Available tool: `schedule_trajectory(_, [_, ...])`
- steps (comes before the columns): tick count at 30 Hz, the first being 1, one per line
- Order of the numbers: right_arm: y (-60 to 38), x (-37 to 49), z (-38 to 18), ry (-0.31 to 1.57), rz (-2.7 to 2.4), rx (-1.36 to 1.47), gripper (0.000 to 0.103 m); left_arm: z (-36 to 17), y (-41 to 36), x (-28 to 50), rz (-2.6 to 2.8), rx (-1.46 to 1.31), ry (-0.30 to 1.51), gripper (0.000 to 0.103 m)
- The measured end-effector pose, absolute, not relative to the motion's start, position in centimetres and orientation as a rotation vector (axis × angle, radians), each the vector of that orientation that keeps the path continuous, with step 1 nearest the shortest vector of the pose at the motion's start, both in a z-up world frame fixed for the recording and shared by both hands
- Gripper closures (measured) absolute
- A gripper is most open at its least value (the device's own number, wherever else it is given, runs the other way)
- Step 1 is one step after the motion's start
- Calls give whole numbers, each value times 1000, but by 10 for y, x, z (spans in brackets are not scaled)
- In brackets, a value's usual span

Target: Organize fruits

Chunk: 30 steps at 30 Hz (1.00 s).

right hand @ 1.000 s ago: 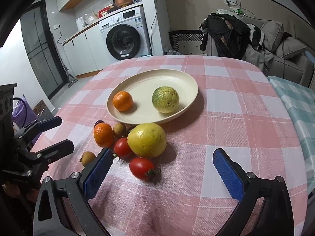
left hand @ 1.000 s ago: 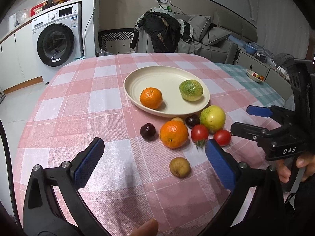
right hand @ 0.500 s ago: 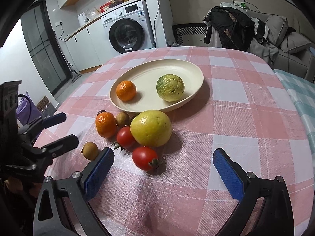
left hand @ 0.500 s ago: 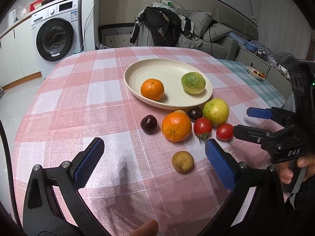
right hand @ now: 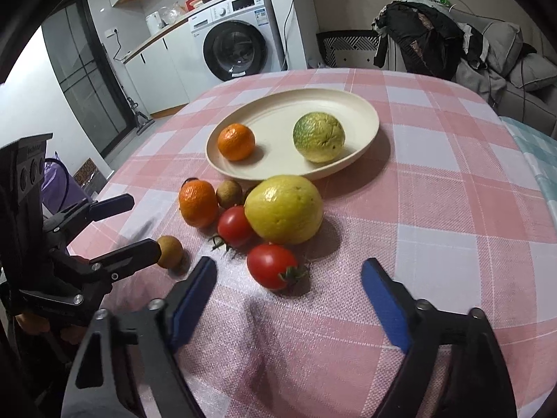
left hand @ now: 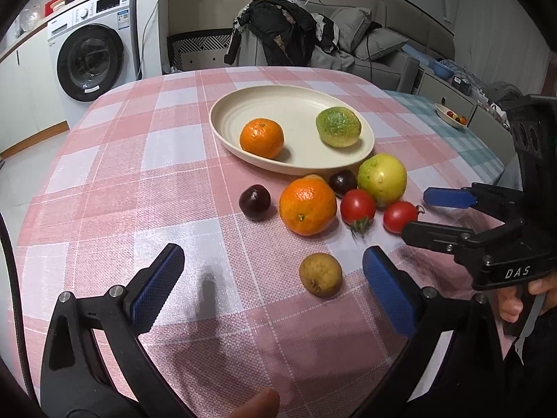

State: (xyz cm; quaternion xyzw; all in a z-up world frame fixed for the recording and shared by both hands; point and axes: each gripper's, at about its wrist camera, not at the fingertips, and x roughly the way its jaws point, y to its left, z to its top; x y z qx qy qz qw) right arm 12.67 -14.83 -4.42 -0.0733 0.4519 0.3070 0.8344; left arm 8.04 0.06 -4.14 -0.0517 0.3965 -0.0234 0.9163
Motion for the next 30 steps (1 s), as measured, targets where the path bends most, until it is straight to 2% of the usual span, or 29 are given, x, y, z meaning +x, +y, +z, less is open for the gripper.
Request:
schedule_trajectory(3, [-146,125,-47,966,666,-159,23,-45,-1,82,-54,-102,837,1])
schedule_trajectory(5, [-143,125,-49,974,678,-162,30,-47,-2,83,-56,-96,848,1])
schedule_trajectory(13, [-135,119,-53,978,714,-189,44,-51,-6,84,-71,-80,871,1])
schedule_trajectory(23, [-134,120,-53,973,699,-203,53,-52,-6,84,-83,-78,881,4])
schedule_trajectory(30, [-130,120,-52,974,668,-206,54,-54,-7,85,-72,-73,892,4])
